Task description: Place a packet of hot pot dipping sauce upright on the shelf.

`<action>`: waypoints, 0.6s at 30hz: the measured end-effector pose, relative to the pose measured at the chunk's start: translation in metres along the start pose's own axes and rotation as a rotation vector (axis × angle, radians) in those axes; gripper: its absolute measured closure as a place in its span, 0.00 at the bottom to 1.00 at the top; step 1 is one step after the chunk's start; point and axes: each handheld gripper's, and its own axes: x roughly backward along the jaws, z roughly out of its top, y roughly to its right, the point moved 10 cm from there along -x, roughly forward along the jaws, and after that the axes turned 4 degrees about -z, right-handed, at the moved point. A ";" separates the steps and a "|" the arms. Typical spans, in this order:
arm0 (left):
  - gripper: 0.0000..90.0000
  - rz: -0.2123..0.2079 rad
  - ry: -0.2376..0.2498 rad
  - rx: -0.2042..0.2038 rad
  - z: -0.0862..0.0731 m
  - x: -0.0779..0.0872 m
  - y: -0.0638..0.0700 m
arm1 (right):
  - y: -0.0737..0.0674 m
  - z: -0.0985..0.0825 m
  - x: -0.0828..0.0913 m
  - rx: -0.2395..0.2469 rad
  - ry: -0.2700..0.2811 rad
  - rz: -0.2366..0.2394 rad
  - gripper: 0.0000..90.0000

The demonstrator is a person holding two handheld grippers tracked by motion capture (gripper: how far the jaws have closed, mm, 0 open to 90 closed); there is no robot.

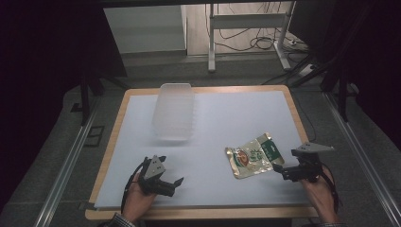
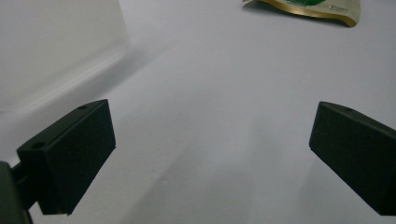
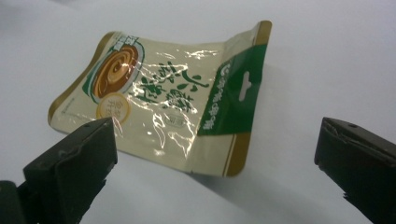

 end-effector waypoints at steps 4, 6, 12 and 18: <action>0.00 0.000 0.000 0.001 0.000 0.000 0.000 | 0.000 0.004 -0.008 -0.006 -0.006 0.022 0.00; 0.00 -0.001 -0.001 0.000 0.000 0.000 0.000 | 0.000 0.005 -0.012 -0.009 -0.013 0.023 0.01; 0.00 -0.001 -0.003 -0.001 0.000 0.000 0.000 | 0.000 0.006 -0.024 -0.007 -0.053 0.029 0.02; 0.00 -0.001 -0.004 -0.004 0.000 0.000 0.001 | -0.003 0.007 -0.034 0.013 -0.082 0.023 0.02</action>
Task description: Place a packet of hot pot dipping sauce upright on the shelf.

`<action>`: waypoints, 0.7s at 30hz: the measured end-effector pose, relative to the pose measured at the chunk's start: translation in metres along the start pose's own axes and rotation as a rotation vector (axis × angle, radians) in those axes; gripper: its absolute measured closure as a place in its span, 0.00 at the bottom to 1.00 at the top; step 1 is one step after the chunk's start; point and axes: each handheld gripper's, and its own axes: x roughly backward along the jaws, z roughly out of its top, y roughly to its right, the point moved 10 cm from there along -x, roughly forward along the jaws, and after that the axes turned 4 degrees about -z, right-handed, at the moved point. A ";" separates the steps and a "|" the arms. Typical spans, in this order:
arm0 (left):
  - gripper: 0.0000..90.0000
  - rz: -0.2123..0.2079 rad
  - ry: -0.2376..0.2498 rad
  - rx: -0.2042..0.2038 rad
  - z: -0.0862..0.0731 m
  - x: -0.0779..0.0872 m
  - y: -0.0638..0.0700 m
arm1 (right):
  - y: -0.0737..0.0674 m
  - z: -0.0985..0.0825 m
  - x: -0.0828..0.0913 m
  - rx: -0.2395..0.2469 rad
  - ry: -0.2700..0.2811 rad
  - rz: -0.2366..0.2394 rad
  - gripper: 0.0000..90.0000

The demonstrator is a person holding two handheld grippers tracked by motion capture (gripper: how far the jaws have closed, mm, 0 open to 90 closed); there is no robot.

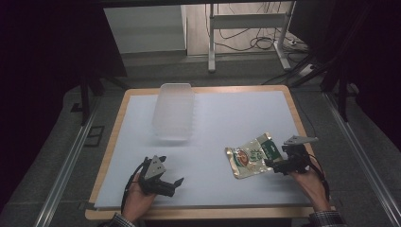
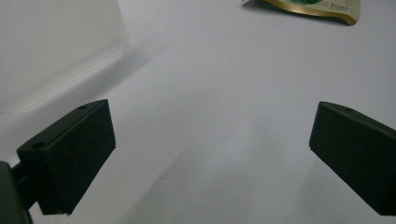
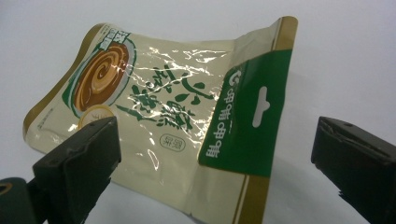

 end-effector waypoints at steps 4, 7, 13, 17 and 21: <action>0.00 0.001 -0.001 -0.001 0.000 0.000 0.000 | 0.000 0.002 -0.005 -0.026 -0.003 0.009 0.02; 0.00 0.002 -0.002 -0.003 0.000 0.000 0.000 | -0.001 0.002 -0.009 -0.025 -0.025 0.012 0.03; 0.00 0.004 -0.005 -0.007 0.000 0.000 0.000 | -0.001 0.002 -0.014 -0.013 -0.078 0.008 0.27; 0.00 0.004 -0.005 -0.008 0.000 0.000 0.000 | -0.001 0.001 -0.016 0.007 -0.117 -0.005 0.46; 0.00 0.005 -0.006 -0.008 0.000 -0.001 0.000 | -0.003 0.006 -0.018 0.022 -0.117 0.001 0.53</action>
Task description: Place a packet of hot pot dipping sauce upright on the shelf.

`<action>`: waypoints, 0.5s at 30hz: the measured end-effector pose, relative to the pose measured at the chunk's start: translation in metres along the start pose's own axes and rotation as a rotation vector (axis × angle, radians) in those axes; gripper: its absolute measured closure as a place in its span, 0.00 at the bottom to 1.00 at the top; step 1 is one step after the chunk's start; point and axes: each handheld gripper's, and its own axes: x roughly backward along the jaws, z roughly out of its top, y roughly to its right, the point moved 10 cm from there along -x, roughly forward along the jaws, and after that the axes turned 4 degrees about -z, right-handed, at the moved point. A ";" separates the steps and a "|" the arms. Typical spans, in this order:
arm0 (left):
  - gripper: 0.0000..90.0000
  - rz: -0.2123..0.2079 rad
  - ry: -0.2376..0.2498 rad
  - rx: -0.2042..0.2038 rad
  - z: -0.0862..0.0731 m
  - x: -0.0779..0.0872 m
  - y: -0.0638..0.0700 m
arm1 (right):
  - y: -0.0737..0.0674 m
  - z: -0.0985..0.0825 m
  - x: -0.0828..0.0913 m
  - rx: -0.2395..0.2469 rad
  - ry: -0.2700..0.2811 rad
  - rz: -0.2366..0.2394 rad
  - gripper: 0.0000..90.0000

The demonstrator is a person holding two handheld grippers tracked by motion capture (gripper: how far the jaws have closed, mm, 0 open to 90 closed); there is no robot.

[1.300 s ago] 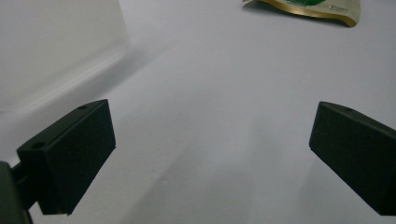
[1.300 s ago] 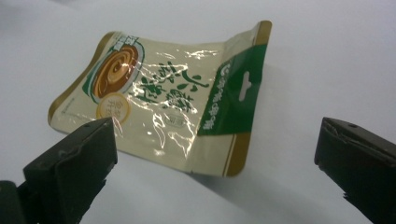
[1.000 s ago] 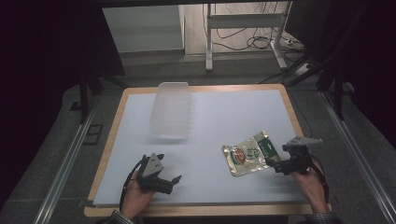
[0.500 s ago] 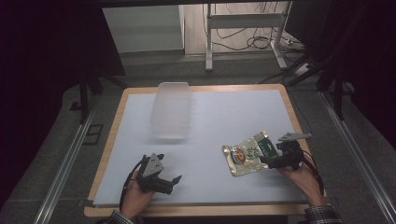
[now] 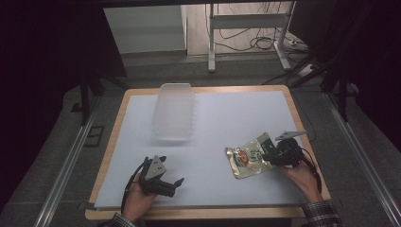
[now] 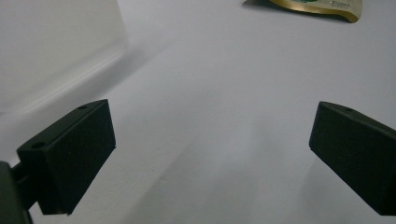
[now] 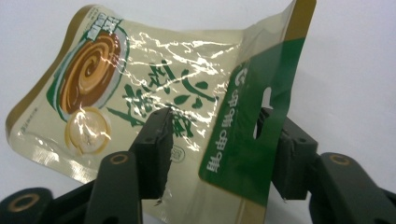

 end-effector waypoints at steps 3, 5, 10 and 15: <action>0.00 0.001 0.000 -0.001 0.000 0.000 0.000 | -0.002 0.000 -0.005 0.007 -0.023 0.010 0.53; 0.00 0.001 0.000 -0.002 0.000 0.000 0.000 | -0.002 0.000 -0.008 0.018 -0.038 0.003 0.56; 0.00 0.001 -0.002 -0.003 0.000 0.000 0.000 | -0.002 0.004 -0.011 0.034 -0.039 -0.022 0.59; 0.00 0.001 -0.002 -0.004 0.000 0.000 0.001 | 0.002 0.005 -0.011 0.049 -0.036 -0.049 0.76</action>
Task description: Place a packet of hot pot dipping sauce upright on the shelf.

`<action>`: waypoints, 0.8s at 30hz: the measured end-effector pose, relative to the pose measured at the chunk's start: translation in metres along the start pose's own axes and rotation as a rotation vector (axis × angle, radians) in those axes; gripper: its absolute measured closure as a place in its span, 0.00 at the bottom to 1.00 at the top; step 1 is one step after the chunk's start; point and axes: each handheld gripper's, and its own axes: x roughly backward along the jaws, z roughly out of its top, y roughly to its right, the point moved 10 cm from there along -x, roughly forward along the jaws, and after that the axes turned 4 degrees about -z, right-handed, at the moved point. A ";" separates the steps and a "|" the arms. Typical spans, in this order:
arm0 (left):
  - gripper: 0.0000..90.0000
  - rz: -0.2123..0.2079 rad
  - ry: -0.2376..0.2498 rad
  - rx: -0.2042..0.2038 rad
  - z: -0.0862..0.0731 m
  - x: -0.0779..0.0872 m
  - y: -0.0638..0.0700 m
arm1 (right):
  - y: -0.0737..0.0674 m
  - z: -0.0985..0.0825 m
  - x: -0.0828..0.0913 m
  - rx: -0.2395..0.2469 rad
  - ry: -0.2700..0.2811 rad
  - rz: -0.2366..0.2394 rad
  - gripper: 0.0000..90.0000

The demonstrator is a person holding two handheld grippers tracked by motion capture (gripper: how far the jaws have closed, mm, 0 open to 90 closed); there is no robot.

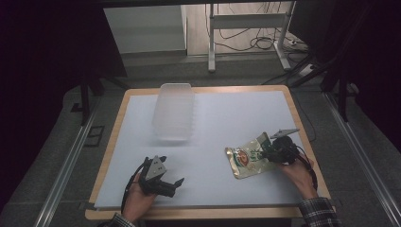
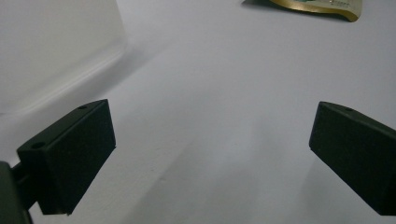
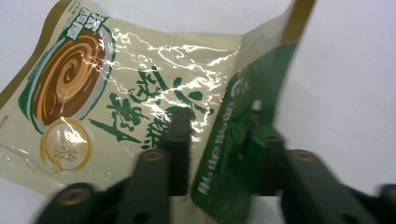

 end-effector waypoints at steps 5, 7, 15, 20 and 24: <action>0.00 -0.001 0.001 0.001 0.000 0.000 0.000 | 0.002 0.002 0.002 0.000 0.005 -0.015 0.93; 0.00 0.000 0.000 0.000 0.000 0.000 0.000 | 0.002 0.001 0.001 -0.002 -0.001 -0.016 0.95; 0.00 0.000 0.001 0.001 0.000 0.000 -0.001 | -0.001 0.006 0.003 0.013 0.016 -0.054 0.99; 0.00 0.000 0.001 0.003 0.000 0.000 -0.001 | -0.002 0.011 0.011 0.017 0.054 -0.063 0.99; 0.00 0.003 0.002 0.008 -0.001 0.000 -0.002 | -0.004 0.018 0.020 0.008 0.093 -0.053 0.99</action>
